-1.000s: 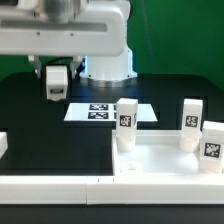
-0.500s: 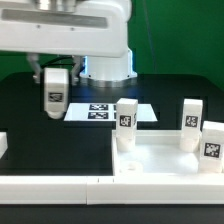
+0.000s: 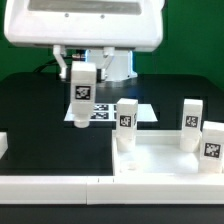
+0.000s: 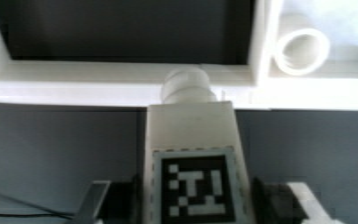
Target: Assemble square table
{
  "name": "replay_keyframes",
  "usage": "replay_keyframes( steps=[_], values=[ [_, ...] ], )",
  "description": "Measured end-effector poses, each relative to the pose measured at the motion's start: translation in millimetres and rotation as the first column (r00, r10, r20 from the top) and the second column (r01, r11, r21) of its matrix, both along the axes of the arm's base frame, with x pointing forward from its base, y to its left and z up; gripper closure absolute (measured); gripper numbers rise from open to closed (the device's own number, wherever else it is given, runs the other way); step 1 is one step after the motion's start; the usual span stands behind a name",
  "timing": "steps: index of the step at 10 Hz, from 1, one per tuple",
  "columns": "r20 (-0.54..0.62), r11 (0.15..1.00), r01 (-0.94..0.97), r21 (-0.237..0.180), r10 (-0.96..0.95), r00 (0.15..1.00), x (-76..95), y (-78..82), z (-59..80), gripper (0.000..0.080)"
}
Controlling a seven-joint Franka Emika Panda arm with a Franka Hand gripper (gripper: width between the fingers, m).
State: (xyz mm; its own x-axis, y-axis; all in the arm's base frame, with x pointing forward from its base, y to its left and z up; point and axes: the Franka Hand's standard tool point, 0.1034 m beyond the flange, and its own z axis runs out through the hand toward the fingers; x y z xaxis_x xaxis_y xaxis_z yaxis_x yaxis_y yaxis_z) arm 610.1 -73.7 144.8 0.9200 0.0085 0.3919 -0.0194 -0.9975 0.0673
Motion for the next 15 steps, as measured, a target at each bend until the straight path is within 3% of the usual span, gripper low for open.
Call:
replay_keyframes(
  steps=[1,4,6,7,8,12,15],
  values=[
    [0.028,1.0,-0.001,-0.02,0.002,1.0,0.4,-3.2,1.4,0.0515],
    [0.026,1.0,0.007,-0.003,-0.007,1.0,0.8,4.6,-2.9,0.0515],
    [0.094,0.999,0.04,0.007,-0.041,0.995,13.1,33.5,-19.3,0.0515],
    [0.09,0.996,0.074,0.044,-0.078,0.993,20.0,53.7,-27.4,0.0515],
    [0.061,0.992,0.1,0.079,-0.105,0.993,26.4,66.3,-26.2,0.0515],
    [0.079,0.994,0.088,0.06,-0.093,0.993,25.8,61.7,-26.0,0.0515],
    [0.107,0.996,0.081,0.046,-0.086,0.991,16.2,73.8,-39.5,0.0515]
  ],
)
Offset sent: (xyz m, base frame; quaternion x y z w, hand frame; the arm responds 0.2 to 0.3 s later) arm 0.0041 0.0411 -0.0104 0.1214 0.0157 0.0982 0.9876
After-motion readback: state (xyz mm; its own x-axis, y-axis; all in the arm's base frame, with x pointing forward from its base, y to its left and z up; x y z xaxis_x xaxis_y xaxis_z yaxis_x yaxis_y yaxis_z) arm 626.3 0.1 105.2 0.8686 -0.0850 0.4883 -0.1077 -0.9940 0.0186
